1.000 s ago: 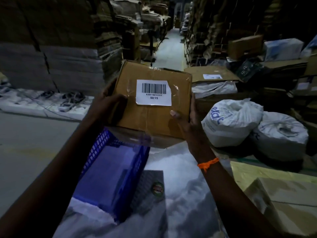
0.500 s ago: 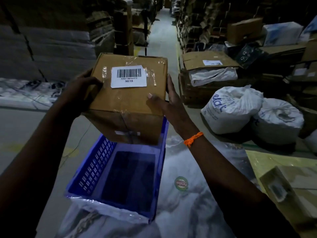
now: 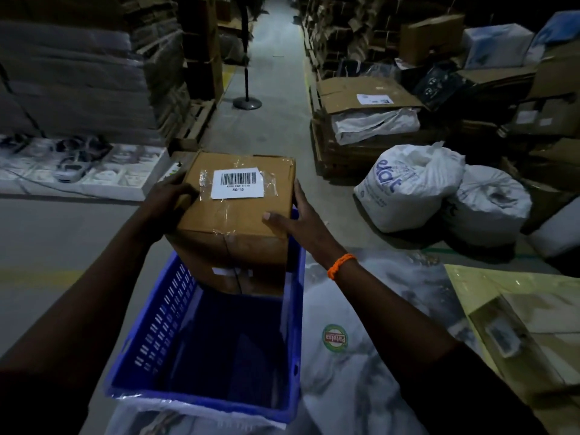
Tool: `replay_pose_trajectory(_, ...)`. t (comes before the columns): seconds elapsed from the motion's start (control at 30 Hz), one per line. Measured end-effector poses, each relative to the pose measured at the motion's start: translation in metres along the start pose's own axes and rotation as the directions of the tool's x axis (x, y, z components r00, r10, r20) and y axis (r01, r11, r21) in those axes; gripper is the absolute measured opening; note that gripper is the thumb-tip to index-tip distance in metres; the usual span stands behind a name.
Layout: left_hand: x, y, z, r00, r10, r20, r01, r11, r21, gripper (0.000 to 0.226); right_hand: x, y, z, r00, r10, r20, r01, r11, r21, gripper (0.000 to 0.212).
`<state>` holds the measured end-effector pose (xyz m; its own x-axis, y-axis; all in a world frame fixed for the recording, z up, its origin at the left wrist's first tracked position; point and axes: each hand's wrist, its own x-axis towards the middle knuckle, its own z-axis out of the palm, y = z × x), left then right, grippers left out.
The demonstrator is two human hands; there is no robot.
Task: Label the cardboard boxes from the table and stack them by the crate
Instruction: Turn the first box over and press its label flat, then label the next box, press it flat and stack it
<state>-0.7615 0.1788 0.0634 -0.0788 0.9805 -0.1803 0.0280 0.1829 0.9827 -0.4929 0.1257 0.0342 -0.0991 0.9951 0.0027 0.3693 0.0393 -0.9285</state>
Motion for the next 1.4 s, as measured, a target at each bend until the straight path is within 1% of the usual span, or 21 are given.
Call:
replay_pose_trajectory(0.03,0.002,0.000,-0.001,0.999,-0.024,-0.025,0.023,1.000,-0.006,0.038,0.004,0.001,0.001,0.999,0.033,0.028,-0.033,0.999,0.007,0.117)
replay_pose_trajectory(0.1,0.003,-0.003,-0.004,0.998,-0.060,-0.013,0.060,0.998,0.020,0.037,0.010,0.000,0.006,0.998,0.043,0.043,-0.045,0.998,0.037,0.115)
replay_pose_trajectory(0.17,0.009,-0.011,-0.012,0.999,-0.052,-0.001,0.052,0.997,0.060,0.032,0.015,0.004,0.013,0.997,0.045,0.069,-0.048,0.998,0.049,0.109)
replay_pose_trajectory(0.27,0.011,-0.023,-0.015,0.997,-0.072,-0.006,0.072,0.992,0.099,0.033,0.014,0.017,0.018,0.993,0.085,0.086,-0.091,0.994,0.060,0.099)
replay_pose_trajectory(0.3,0.011,-0.026,-0.013,0.998,-0.068,-0.006,0.068,0.989,0.130,0.036,0.014,0.023,0.018,0.993,0.082,0.085,-0.088,0.994,0.067,0.097)
replay_pose_trajectory(0.37,0.017,-0.032,-0.013,0.999,-0.047,-0.017,0.049,0.980,0.194,0.053,0.011,0.023,0.018,0.994,0.068,0.083,-0.073,0.995,0.066,0.094)
replay_pose_trajectory(0.47,0.018,-0.038,-0.021,0.999,0.042,-0.002,-0.038,0.927,0.373,0.066,0.006,0.018,0.019,0.996,0.049,0.070,-0.051,0.998,0.028,0.093)
replay_pose_trajectory(0.53,0.014,-0.041,-0.024,0.989,0.142,0.035,-0.137,0.820,0.555,0.067,0.001,0.018,0.020,0.998,0.025,0.061,-0.025,1.000,-0.002,0.089)
replay_pose_trajectory(0.6,0.001,-0.042,-0.016,0.947,0.318,0.051,-0.268,0.692,0.670,0.062,-0.011,0.017,0.017,0.998,0.013,0.068,-0.010,0.999,-0.050,0.086)
replay_pose_trajectory(0.67,-0.018,-0.046,0.002,0.848,0.525,0.078,-0.421,0.575,0.701,0.054,-0.031,0.021,0.008,0.999,0.007,0.049,-0.002,0.996,-0.089,0.082)
replay_pose_trajectory(0.7,-0.031,-0.047,0.015,0.797,0.593,0.118,-0.492,0.523,0.696,0.050,-0.043,0.026,0.001,1.000,0.002,0.025,0.000,0.997,-0.083,0.079)
replay_pose_trajectory(0.77,-0.056,-0.056,0.049,0.723,0.644,0.250,-0.620,0.445,0.645,0.041,-0.071,0.046,-0.016,0.999,0.025,-0.046,-0.027,0.999,-0.045,0.074)
replay_pose_trajectory(0.87,-0.099,-0.071,0.116,0.667,0.583,0.464,-0.740,0.448,0.502,0.037,-0.122,0.087,-0.049,0.970,0.131,-0.206,-0.131,0.991,0.016,0.073)
replay_pose_trajectory(0.93,-0.125,-0.086,0.168,0.628,0.556,0.545,-0.778,0.451,0.438,0.040,-0.159,0.116,-0.076,0.925,0.217,-0.312,-0.214,0.976,0.043,0.067)
replay_pose_trajectory(1.0,-0.149,-0.104,0.222,0.604,0.558,0.570,-0.796,0.464,0.389,0.033,-0.199,0.139,-0.107,0.868,0.282,-0.409,-0.271,0.959,0.086,0.058)
replay_pose_trajectory(1.07,-0.174,-0.122,0.276,0.559,0.585,0.588,-0.822,0.480,0.305,0.023,-0.244,0.158,-0.144,0.792,0.327,-0.515,-0.306,0.943,0.128,0.055)
replay_pose_trajectory(1.13,-0.202,-0.134,0.328,0.507,0.555,0.659,-0.834,0.510,0.213,0.021,-0.291,0.170,-0.184,0.705,0.346,-0.619,-0.339,0.931,0.135,0.054)
replay_pose_trajectory(1.2,-0.232,-0.145,0.380,0.427,0.484,0.764,-0.847,0.511,0.149,0.023,-0.341,0.179,-0.223,0.611,0.357,-0.707,-0.366,0.919,0.148,0.051)
replay_pose_trajectory(1.27,-0.261,-0.154,0.429,0.331,0.394,0.857,-0.851,0.517,0.090,0.027,-0.387,0.189,-0.254,0.516,0.382,-0.767,-0.397,0.900,0.181,0.041)
replay_pose_trajectory(1.37,-0.302,-0.167,0.493,0.225,0.290,0.930,-0.827,0.562,0.025,0.029,-0.443,0.201,-0.289,0.405,0.407,-0.819,-0.435,0.873,0.218,0.028)
replay_pose_trajectory(1.4,-0.315,-0.171,0.512,0.189,0.273,0.943,-0.819,0.573,-0.002,0.029,-0.458,0.204,-0.298,0.377,0.414,-0.828,-0.443,0.866,0.231,0.028)
